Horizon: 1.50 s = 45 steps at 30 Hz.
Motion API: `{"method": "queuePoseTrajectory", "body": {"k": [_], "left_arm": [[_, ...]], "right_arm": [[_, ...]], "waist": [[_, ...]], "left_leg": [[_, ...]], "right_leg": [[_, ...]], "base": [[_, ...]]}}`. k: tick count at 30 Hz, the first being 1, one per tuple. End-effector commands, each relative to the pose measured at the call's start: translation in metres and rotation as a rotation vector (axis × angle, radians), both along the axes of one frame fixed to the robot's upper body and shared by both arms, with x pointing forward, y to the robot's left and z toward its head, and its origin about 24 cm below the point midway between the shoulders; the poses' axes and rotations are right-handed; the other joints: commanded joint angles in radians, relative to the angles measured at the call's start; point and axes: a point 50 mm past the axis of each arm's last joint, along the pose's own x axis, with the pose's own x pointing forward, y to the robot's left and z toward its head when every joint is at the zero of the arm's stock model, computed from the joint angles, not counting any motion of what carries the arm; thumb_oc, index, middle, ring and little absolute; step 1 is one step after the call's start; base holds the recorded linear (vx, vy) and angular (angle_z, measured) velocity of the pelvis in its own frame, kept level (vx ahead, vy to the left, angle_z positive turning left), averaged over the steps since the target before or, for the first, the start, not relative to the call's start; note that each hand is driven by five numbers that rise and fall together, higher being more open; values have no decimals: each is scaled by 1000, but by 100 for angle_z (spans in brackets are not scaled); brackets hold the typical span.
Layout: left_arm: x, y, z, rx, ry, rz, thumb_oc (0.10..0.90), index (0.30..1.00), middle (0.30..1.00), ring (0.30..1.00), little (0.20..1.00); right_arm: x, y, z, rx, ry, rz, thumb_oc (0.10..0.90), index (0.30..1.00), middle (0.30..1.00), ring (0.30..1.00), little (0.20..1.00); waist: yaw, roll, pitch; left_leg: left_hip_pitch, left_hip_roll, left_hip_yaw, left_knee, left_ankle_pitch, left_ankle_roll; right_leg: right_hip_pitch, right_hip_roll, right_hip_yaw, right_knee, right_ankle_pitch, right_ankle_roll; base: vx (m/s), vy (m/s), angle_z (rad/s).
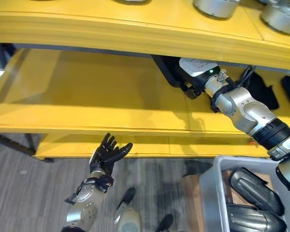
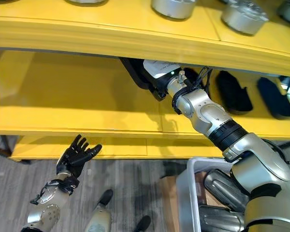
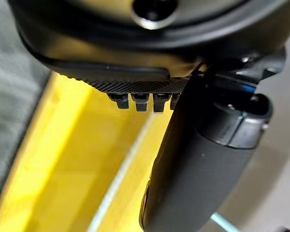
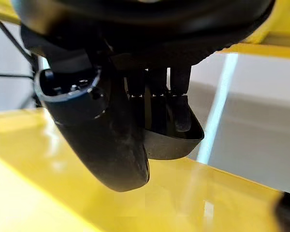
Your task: Move parts from the plastic box to the shelf.
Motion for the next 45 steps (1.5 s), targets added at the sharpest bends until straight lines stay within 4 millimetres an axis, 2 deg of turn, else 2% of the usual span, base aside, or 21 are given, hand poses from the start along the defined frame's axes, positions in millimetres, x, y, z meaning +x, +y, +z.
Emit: {"method": "queuePoseTrajectory", "body": {"k": [1,4,6,7,8,10,11,13,14,17,21,28,30,31,33,37,40,45], "left_arm": [[19,-9,34,2,-187,-68,900,1000,1000,1000,1000],[18,-9,32,0,-176,-68,900,1000,1000,1000,1000],[18,-11,31,-7,-169,-72,900,1000,1000,1000,1000],[17,-13,30,-16,-165,-76,900,1000,1000,1000,1000],[17,-14,30,-12,-163,-92,900,1000,1000,1000,1000],[18,-15,31,-1,-166,-105,900,1000,1000,1000,1000],[19,-16,31,12,-165,-121,900,1000,1000,1000,1000],[19,-17,30,15,-159,-127,900,1000,1000,1000,1000],[18,-15,29,20,-155,-124,900,1000,1000,1000,1000],[16,-14,28,30,-147,-131,900,1000,1000,1000,1000],[16,-14,27,43,-143,-145,900,1000,1000,1000,1000],[17,-16,35,62,-169,-180,900,1000,1000,1000,1000],[17,-18,40,65,-187,-198,900,1000,1000,1000,1000],[17,-17,40,69,-186,-196,900,1000,1000,1000,1000],[17,-17,41,70,-190,-197,900,1000,1000,1000,1000],[18,-18,44,69,-199,-196,900,1000,1000,1000,1000],[20,-19,46,65,-208,-196,900,1000,1000,1000,1000],[20,-20,47,63,-214,-194,900,1000,1000,1000,1000]], "right_arm": [[-6,20,71,80,-273,43,400,300,300,300,300],[-4,24,67,85,-252,46,400,300,300,300,300],[-3,26,63,88,-235,49,400,300,300,300,300],[-2,23,60,88,-229,37,400,300,300,300,300],[-1,20,53,104,-205,27,400,300,300,300,300],[-1,18,50,106,-197,19,400,300,300,300,300],[0,16,45,117,-183,8,400,300,300,300,300],[1,16,43,124,-177,7,400,300,300,300,300],[2,14,38,136,-164,-10,400,300,300,300,300],[5,12,34,166,-151,-35,400,300,300,300,300],[10,8,34,173,-153,-73,400,300,300,300,300],[27,-10,40,220,-160,-206,400,300,300,300,300],[34,-22,47,235,-173,-281,400,300,300,300,300],[35,-22,49,232,-176,-292,400,300,300,300,300],[37,-26,49,251,-171,-315,400,300,300,300,300],[44,-46,50,265,-152,-439,400,300,300,300,300],[46,-53,48,269,-134,-481,400,300,300,300,300],[49,-53,47,224,-111,-511,400,300,300,300,300]], "waist": [[-22,-45,-78],[-23,-30,-85],[-23,-17,-90],[-24,-12,-91],[-27,-12,-104],[-25,-16,-108],[-23,-21,-113],[-22,-25,-114],[-22,-30,-117],[-17,-38,-120],[-9,-42,-118],[19,-43,-63],[37,-22,-25],[42,-15,-17],[49,-6,-5],[72,27,39],[83,40,60],[98,59,85]], "left_leg": [[77,107,34,44,2,-53],[101,104,8,26,-6,-55],[112,79,-16,29,-37,-45],[105,56,-16,32,-35,-33],[116,24,-25,47,-83,-25],[116,7,-24,53,-95,-18],[122,-23,-15,58,-116,-6],[129,-39,-11,56,-124,3],[130,-67,0,53,-122,24],[124,-91,10,80,-143,34],[102,-103,11,126,-164,36],[8,-109,-4,251,-190,31],[-49,-105,-17,328,-205,23],[-49,-93,-19,349,-232,16],[-67,-93,-23,374,-238,13],[-126,-97,-39,449,-252,10],[-154,-105,-48,493,-267,13],[-205,-116,-67,565,-291,17]], "right_leg": [[-27,-113,68,113,-140,25],[-15,-125,66,128,-142,39],[-10,-155,65,155,-140,51],[-14,-178,47,166,-118,50],[6,-221,38,198,-128,73],[12,-240,29,207,-124,80],[16,-276,16,230,-112,100],[14,-296,16,243,-105,111],[5,-327,12,248,-70,119],[5,-350,13,252,-57,135],[0,-360,17,263,-55,140],[-49,-373,17,341,-75,138],[-85,-376,21,397,-102,130],[-88,-367,35,417,-133,135],[-103,-369,33,443,-144,133],[-163,-381,45,544,-187,128],[-189,-389,51,598,-214,124],[-244,-402,64,689,-259,116]], "base": [[48,47,26],[49,103,29],[24,228,46],[107,328,28],[85,259,24],[116,210,30],[96,286,29],[37,233,21],[-1,220,11],[24,143,4],[28,72,2],[-43,3,9],[-71,-20,10],[-32,-28,0],[-14,-15,2],[-63,13,1],[-31,-7,8],[-37,-8,8]]}}
